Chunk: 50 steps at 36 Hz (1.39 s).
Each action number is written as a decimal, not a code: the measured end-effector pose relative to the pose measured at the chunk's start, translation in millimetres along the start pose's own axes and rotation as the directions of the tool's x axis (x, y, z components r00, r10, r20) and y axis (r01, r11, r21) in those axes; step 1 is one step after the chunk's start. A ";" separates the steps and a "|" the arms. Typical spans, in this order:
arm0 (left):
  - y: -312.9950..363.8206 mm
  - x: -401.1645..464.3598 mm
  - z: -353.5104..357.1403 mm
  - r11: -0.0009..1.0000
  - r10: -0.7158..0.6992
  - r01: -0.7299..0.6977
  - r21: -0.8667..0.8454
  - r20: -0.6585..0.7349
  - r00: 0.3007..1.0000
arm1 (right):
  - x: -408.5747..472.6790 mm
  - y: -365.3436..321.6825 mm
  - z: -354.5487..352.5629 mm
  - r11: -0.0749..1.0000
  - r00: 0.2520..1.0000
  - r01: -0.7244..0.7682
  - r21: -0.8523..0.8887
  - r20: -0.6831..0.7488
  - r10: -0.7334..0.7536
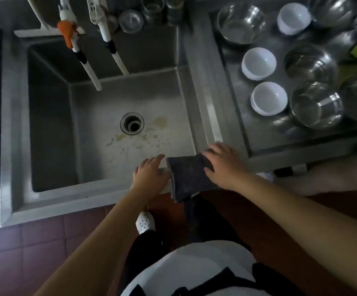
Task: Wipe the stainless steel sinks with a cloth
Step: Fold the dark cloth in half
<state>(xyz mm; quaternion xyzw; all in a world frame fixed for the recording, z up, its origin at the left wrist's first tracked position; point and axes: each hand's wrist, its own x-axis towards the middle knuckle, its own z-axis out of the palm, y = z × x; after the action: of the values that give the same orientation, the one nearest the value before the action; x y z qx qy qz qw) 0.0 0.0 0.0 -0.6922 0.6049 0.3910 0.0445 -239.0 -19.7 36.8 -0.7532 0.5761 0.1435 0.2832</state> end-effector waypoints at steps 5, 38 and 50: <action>21.7 27.4 -3.6 0.995 -0.086 0.090 -0.036 0.102 0.991 | 34.9 12.7 -2.1 0.976 0.987 0.138 -0.170 0.104 -0.122; -50.6 -94.2 -41.2 0.578 0.172 -0.172 -0.798 -0.086 0.981 | -76.8 -42.4 -10.4 0.719 0.963 0.079 0.690 -0.239 0.124; -45.2 -165.9 -158.9 0.304 0.572 -0.398 -0.866 -0.168 0.803 | -163.5 -102.4 -84.2 0.194 0.918 0.397 0.897 -0.394 -0.051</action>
<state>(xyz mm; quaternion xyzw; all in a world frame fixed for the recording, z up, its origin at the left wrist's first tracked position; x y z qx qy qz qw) 123.1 60.2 189.8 -0.3620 0.4928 0.6934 -0.3811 -199.3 77.1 219.5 -0.5022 0.4551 -0.3939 0.6210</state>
